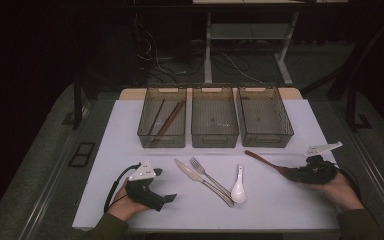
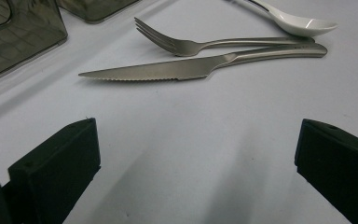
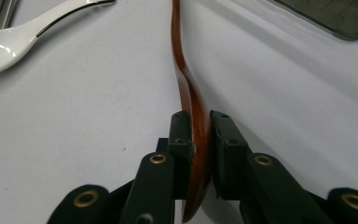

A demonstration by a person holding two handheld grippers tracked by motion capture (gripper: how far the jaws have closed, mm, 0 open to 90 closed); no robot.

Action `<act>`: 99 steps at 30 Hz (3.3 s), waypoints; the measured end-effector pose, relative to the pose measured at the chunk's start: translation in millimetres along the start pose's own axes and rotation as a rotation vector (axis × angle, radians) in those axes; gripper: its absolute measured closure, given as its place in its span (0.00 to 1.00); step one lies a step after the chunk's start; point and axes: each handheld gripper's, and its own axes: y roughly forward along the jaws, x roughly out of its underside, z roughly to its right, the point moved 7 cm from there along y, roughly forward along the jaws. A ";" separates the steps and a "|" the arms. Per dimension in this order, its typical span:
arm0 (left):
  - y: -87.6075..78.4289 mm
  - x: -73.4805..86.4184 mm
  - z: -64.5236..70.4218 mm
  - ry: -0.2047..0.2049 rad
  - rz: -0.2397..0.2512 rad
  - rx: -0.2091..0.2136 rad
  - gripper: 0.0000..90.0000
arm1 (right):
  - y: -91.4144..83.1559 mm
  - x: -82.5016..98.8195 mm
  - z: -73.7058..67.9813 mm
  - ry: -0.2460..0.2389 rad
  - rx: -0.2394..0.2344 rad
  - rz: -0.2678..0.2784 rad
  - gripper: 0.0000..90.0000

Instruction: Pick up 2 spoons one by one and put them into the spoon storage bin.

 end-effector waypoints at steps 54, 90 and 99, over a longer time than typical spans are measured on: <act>2.0 -1.1 0.2 0.002 -0.002 0.004 0.00 | -30.6 -57.8 -21.6 -0.024 0.004 0.214 0.89; 4.1 -2.0 1.8 0.011 -0.002 0.011 0.00 | -7.0 -128.0 -38.8 -0.090 0.002 0.240 0.89; 4.9 -2.9 1.8 0.010 0.003 0.015 0.00 | 3.0 -148.2 -38.6 -0.061 0.032 0.242 0.89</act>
